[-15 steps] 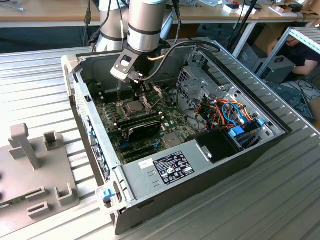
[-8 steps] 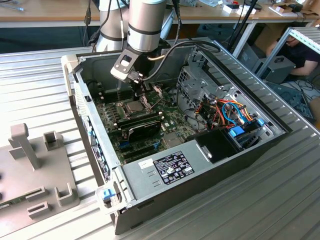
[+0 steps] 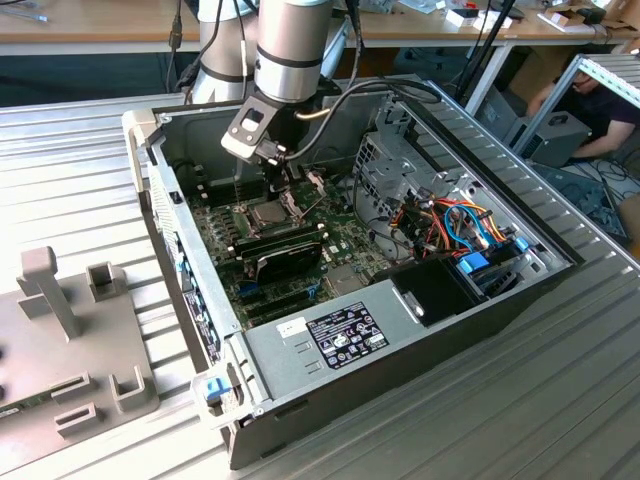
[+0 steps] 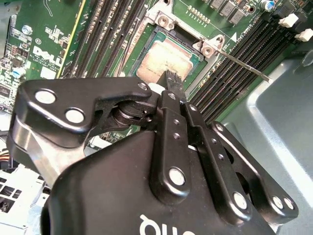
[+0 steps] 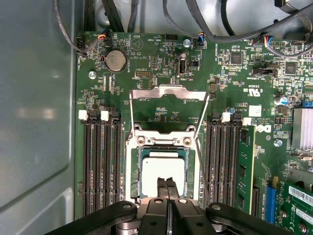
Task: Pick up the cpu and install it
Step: 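Close the cpu cover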
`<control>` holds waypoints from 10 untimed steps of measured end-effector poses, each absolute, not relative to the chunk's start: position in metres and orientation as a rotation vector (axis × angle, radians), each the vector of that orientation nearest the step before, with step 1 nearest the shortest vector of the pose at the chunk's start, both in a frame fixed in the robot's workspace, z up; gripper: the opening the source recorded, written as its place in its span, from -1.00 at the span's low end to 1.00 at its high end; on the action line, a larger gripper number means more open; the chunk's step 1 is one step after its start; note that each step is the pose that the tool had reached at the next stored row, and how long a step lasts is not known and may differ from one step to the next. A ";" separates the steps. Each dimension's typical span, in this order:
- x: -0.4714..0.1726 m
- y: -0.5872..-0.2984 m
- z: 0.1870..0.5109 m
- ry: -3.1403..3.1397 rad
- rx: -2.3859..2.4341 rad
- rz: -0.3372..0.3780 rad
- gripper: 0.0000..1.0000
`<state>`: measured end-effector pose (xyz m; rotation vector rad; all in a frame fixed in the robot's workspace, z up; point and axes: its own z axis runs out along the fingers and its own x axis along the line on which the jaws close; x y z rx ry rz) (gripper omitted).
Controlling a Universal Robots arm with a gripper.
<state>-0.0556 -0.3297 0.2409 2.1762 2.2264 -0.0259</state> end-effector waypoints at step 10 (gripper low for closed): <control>-0.056 -0.330 0.249 2.226 2.176 -0.026 -0.79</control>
